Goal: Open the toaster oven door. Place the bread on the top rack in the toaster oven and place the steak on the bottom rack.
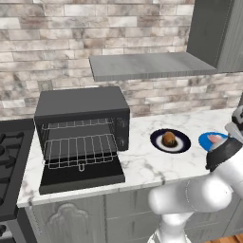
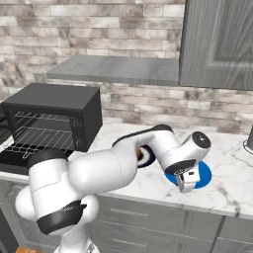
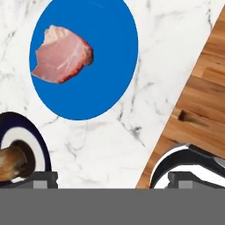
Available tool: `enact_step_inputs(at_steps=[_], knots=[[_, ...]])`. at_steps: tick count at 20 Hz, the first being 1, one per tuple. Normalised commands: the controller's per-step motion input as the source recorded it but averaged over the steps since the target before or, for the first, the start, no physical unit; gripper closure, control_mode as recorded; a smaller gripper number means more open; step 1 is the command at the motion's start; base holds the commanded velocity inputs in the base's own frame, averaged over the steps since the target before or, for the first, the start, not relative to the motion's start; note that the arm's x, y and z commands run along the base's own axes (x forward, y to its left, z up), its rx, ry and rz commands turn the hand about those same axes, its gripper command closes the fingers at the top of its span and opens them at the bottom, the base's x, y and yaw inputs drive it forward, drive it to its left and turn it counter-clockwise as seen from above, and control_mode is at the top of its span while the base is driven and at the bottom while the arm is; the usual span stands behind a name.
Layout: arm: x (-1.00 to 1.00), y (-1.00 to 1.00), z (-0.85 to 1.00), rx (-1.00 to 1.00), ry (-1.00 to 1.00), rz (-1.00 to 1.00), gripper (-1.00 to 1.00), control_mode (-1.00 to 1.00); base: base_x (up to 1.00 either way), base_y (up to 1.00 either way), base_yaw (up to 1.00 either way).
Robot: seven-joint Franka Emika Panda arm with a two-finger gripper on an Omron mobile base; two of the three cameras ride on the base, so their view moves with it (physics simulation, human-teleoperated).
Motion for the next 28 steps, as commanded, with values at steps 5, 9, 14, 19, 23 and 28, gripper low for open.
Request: enact_step_inputs(at_steps=[5,9,14,19,23,28], knots=[[0.25,-0.09,-0.11,0.08,-0.07,0.00,-1.00,-1.00,0.00,0.00,0.00],[0.26,-0.09,-0.13,0.07,-0.06,0.00,-1.00,-1.00,0.00,0.00,0.00],[0.25,-0.04,-0.23,0.03,-0.04,0.00,-1.00,-1.00,0.00,0.00,0.00],[0.23,-0.10,-0.17,0.04,-0.04,0.00,-1.00,-1.00,0.00,0.00,0.00],[0.26,-0.18,-0.14,0.06,-0.04,0.00,-1.00,-1.00,0.00,0.00,0.00],[0.23,-0.23,-0.16,0.06,-0.04,0.00,-1.00,-1.00,0.00,0.00,0.00]])
